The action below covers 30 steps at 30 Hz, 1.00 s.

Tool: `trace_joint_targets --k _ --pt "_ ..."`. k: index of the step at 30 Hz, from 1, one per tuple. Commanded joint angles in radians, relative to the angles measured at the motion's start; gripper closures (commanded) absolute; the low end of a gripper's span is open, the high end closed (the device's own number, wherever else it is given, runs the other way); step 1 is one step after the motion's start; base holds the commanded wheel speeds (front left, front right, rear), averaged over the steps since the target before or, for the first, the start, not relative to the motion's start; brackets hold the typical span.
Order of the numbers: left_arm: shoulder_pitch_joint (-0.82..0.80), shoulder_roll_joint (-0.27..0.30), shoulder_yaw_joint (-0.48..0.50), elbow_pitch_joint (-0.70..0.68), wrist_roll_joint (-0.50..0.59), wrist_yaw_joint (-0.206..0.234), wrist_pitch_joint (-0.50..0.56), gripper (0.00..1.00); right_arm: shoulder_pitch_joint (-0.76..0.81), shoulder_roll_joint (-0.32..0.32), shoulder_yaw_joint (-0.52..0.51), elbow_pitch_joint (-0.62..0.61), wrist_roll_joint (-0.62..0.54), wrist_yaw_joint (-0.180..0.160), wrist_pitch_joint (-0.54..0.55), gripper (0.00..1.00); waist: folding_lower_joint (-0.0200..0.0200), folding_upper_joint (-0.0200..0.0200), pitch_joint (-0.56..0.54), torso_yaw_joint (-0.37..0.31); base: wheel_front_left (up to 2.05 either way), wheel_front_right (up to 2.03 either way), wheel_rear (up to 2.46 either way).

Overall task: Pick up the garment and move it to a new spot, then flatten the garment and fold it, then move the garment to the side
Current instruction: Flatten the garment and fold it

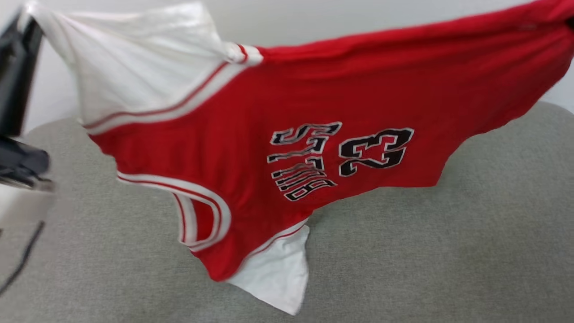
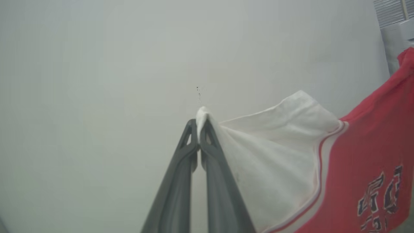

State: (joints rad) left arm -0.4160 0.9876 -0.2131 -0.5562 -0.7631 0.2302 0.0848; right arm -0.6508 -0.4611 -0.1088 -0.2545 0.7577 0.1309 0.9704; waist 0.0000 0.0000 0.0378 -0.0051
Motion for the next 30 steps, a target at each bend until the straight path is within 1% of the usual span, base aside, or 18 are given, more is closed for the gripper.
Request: trace_joint_targets --k 1,5,8,14,17,20,22,24,27,30 --pt "-0.031 0.024 0.028 -0.003 0.004 0.007 0.001 1.00 -0.031 0.008 0.000 -0.029 -0.005 0.000 -0.031 1.00 0.0000 0.0000 0.011 -0.023 0.00 0.00 0.00" --pt "-0.091 0.063 0.085 -0.006 0.010 0.002 0.001 1.00 -0.048 -0.005 0.028 -0.079 -0.036 0.000 -0.075 1.00 0.0000 0.0000 0.043 -0.053 0.00 0.00 0.00" --pt "-0.150 0.077 0.117 -0.005 0.003 -0.007 -0.002 1.00 -0.070 0.009 0.027 -0.091 -0.044 0.000 -0.101 1.00 0.0000 0.0000 0.074 -0.074 0.00 0.00 0.00" --pt "-0.284 0.101 0.139 0.038 -0.004 -0.033 0.007 1.00 -0.137 0.035 0.011 -0.085 -0.076 -0.001 -0.146 1.00 0.0000 0.0000 0.168 -0.109 0.00 0.00 0.00" --pt "-0.366 0.116 0.126 0.076 -0.003 -0.063 0.023 1.00 -0.182 0.036 0.013 -0.072 -0.103 -0.001 -0.190 1.00 0.0000 0.0000 0.233 -0.122 0.00 0.00 0.00" --pt "-0.487 0.128 0.101 0.127 0.012 -0.102 0.043 1.00 -0.244 0.004 0.040 -0.060 -0.141 0.000 -0.253 1.00 0.0000 0.0000 0.311 -0.127 0.00 0.00 0.00" --pt "-0.587 0.118 0.073 0.166 0.024 -0.134 0.056 1.00 -0.282 -0.026 0.072 -0.037 -0.171 -0.001 -0.304 1.00 0.0000 0.0000 0.362 -0.127 0.00 0.00 0.00" --pt "-0.703 0.092 0.036 0.216 0.043 -0.164 0.061 1.00 -0.330 -0.038 0.091 0.000 -0.193 -0.001 -0.353 1.00 0.0000 0.0000 0.410 -0.124 0.00 0.00 0.00" --pt "-0.888 0.034 -0.028 0.318 0.095 -0.212 0.057 1.00 -0.415 -0.045 0.123 0.077 -0.234 -0.001 -0.419 1.00 0.0000 0.0000 0.471 -0.122 0.00 0.00 0.00" --pt "-1.073 -0.046 -0.092 0.445 0.153 -0.256 0.045 1.00 -0.505 -0.038 0.153 0.174 -0.285 -0.001 -0.492 1.00 0.0000 0.0000 0.521 -0.118 0.00 0.00 0.00"
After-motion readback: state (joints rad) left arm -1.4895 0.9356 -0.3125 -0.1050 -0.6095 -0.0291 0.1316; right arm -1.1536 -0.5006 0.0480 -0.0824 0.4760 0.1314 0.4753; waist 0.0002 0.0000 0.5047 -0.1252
